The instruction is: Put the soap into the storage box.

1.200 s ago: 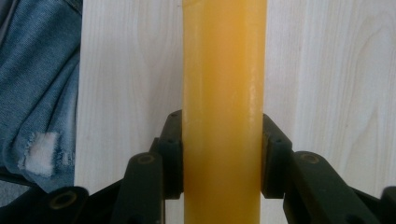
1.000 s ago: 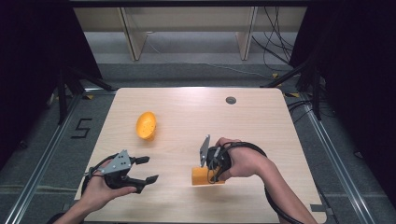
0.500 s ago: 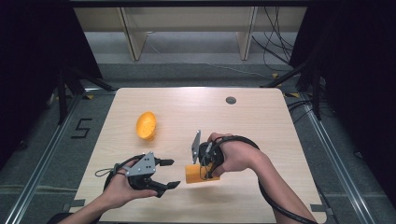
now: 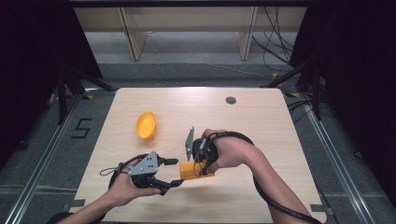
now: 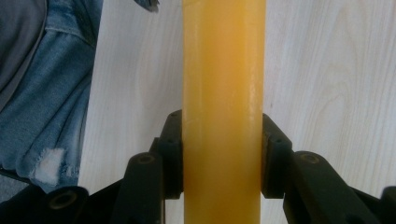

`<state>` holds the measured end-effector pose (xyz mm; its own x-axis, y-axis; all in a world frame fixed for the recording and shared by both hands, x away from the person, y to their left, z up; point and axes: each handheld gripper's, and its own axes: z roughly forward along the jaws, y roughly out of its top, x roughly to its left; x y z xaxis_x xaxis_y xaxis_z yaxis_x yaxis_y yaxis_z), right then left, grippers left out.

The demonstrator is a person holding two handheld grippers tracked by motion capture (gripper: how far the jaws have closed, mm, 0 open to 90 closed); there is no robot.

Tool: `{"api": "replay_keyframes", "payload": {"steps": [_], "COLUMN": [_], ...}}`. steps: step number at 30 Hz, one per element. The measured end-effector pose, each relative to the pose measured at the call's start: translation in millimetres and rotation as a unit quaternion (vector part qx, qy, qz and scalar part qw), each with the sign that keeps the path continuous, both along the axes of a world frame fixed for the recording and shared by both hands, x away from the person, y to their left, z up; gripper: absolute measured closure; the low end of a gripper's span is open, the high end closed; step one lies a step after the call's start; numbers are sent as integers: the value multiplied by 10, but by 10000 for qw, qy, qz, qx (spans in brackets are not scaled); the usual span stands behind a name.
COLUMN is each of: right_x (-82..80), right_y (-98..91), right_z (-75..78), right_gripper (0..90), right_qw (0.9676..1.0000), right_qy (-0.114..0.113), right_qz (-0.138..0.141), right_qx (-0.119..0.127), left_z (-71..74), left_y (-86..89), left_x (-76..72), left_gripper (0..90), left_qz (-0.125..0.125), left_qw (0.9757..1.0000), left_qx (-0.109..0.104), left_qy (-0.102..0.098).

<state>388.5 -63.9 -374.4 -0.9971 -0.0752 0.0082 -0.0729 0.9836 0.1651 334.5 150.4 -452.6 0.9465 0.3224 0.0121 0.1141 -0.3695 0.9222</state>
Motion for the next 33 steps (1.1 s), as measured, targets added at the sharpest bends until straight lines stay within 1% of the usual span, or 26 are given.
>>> {"api": "replay_keyframes", "payload": {"steps": [2,3,4,5,6,7,8,9,10,11,12,14,15,16,17,21,22,24,26,27,28,29,30,31,32,33], "right_x": [12,33,16,16,11,35,2,33,33,24,48,34,34,47,33,21,28,24,41,23,21,17,28,28,23,28], "right_y": [27,38,41,41,54,69,65,73,73,86,99,102,102,113,117,135,144,155,174,171,175,178,186,186,186,188], "right_z": [9,6,13,13,23,18,28,19,19,36,34,30,30,31,30,45,47,50,58,64,64,64,65,65,64,63], "right_gripper": [619,619,618,618,619,619,619,619,619,619,619,619,619,619,619,619,619,619,619,619,619,619,619,619,619,618], "right_qw": [10000,9998,10000,10000,10000,9998,10000,9998,9998,10000,9995,9998,9998,9995,9998,10000,9999,9999,9995,9999,9999,9999,9996,9996,9997,9996], "right_qy": [-42,-50,-26,-26,14,-47,-25,-69,-69,-33,-117,-56,-56,-95,-49,-5,-37,-61,-51,-28,-36,-44,-130,-130,-111,-126], "right_qz": [58,179,21,21,-22,181,-63,132,132,54,266,156,156,288,161,61,139,123,288,150,147,129,251,251,217,262], "right_qx": [33,70,52,52,-1,57,6,99,99,73,112,120,120,113,100,52,57,96,96,64,72,61,83,83,55,65], "left_z": [-16,-10,-12,-12,-16,-25,-25,-25,-15,-8,-3,-2,-2,2,1,-10,-13,-18,-21,-25,-25,-20,-20,-15,-18,-22], "left_y": [-13,-8,-12,-12,-22,-34,-34,-39,-35,-40,-42,-55,-55,-57,-59,-60,-61,-64,-62,-63,-63,-55,-55,-50,-51,-53], "left_x": [1,13,13,13,12,25,25,27,29,39,48,44,44,61,63,67,65,65,71,64,64,82,82,82,82,73], "left_gripper": [307,310,315,321,325,331,335,341,341,365,376,395,404,404,414,480,480,516,538,544,549,551,553,553,558,558], "left_qz": [63,2,14,14,36,15,15,32,38,4,-37,-5,-5,-63,-54,-65,-66,-66,-51,3,3,-50,-50,-37,-40,14], "left_qw": [9999,10000,10000,10000,9999,9998,9998,9998,9998,9998,9999,9998,9998,9998,9998,9999,9998,9998,9997,9997,9997,9998,9998,9999,9998,9998], "left_qx": [-88,-24,-36,-36,-88,-168,-168,-180,-127,-138,-131,-202,-202,-180,-178,-147,-153,-171,-217,-261,-261,-190,-190,-148,-166,-198], "left_qy": [66,16,44,44,140,113,113,123,121,118,63,95,95,4,-3,-55,-62,-92,-115,-32,-32,-88,-88,-60,-31,51]}}
